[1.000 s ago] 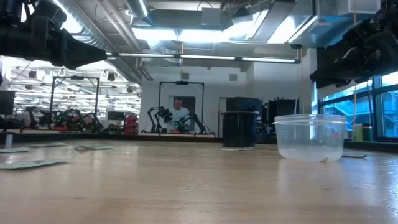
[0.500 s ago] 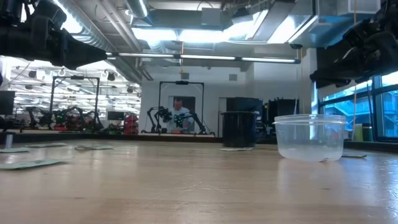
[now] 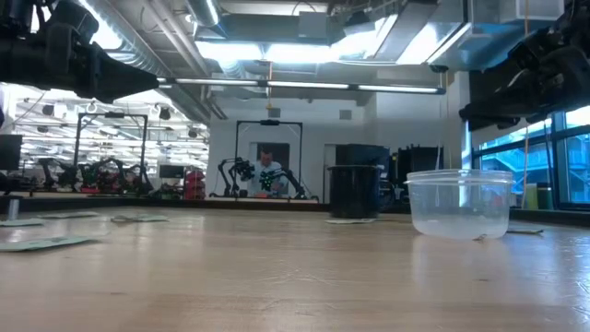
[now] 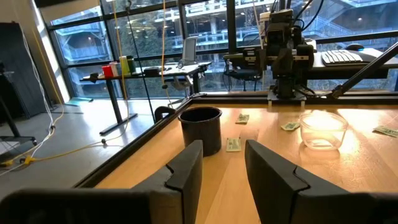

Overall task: Pick and place Stevia / Truvia into bins
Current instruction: Put the stevia packet into the right transparent container

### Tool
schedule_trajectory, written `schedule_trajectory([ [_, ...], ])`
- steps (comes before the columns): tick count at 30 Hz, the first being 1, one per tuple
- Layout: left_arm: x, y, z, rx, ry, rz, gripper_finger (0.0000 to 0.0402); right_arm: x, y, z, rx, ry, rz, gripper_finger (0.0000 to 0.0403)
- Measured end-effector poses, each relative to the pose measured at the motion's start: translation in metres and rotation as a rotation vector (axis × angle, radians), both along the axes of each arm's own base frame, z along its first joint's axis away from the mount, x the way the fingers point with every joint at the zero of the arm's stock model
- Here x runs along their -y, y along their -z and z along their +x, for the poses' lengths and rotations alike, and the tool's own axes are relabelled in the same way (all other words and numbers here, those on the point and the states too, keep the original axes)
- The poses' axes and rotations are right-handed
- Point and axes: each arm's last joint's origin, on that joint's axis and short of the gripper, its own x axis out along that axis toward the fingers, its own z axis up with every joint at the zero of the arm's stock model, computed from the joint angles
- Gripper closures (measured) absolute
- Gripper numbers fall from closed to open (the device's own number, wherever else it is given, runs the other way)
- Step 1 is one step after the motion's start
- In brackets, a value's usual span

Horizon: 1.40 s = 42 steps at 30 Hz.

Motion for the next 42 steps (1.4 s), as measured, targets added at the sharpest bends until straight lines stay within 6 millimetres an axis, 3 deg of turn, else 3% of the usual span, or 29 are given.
schedule_trajectory([
  [9, 0.0, 0.0, 0.0, 0.0, 0.0, 0.0, 0.0286, 0.0, 0.0, 0.0, 0.051, 0.033, 0.21, 0.028],
  [20, 0.0, 0.0, 0.0, 0.0, 0.0, 0.0, 0.0286, 0.0, -0.001, 0.0, 0.087, 0.055, 0.342, 0.028],
  [33, 0.0, 0.0, 0.0, -0.003, -0.002, 0.008, 0.0285, -0.002, -0.022, 0.002, 0.21, -0.033, 0.308, 0.028],
  [38, 0.0, 0.0, 0.0, -0.003, -0.003, 0.008, 0.0285, 0.0, -0.032, 0.009, 0.071, -0.003, 0.365, 0.028],
  [42, 0.0, 0.0, 0.0, -0.003, -0.003, 0.008, 0.0286, 0.003, -0.04, 0.02, -0.165, 0.051, 0.445, 0.028],
])
